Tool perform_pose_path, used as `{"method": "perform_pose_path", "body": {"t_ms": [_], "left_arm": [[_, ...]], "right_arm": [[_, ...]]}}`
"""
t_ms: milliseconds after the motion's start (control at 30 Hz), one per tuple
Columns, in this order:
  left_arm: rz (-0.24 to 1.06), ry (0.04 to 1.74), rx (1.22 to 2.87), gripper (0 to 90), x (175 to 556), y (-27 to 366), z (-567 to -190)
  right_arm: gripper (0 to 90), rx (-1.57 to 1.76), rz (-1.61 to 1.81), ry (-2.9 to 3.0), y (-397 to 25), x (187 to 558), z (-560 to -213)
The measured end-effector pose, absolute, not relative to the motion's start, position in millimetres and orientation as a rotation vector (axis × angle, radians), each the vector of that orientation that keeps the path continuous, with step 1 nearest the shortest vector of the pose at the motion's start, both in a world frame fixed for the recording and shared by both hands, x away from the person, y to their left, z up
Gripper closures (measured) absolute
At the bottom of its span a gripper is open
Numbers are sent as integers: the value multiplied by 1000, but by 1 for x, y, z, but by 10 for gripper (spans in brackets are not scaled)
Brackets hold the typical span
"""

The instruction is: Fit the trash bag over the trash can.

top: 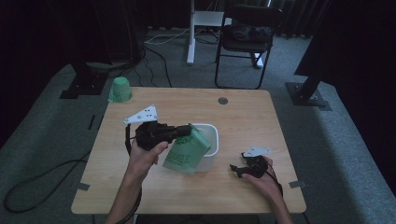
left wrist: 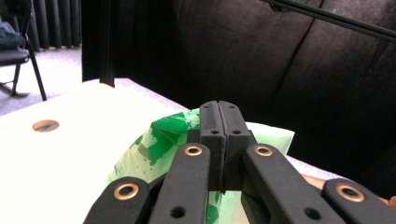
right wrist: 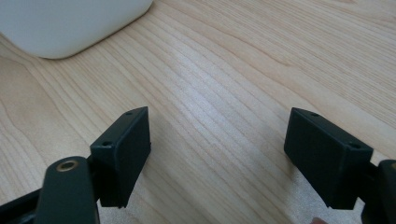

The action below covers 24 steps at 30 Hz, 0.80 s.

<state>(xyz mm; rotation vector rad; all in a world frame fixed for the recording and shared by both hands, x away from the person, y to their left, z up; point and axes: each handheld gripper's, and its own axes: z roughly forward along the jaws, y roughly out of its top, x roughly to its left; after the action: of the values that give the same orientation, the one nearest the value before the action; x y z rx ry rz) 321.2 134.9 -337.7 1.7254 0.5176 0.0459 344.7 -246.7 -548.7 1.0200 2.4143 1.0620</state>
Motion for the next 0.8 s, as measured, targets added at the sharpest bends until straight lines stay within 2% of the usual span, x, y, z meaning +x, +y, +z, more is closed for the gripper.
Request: {"method": "perform_pose_path", "body": {"t_ms": [800], "left_arm": [[-24, 593, 1734, 900, 338, 111, -367]], "right_arm": [[224, 1021, 1062, 2415, -247, 345, -549]]}}
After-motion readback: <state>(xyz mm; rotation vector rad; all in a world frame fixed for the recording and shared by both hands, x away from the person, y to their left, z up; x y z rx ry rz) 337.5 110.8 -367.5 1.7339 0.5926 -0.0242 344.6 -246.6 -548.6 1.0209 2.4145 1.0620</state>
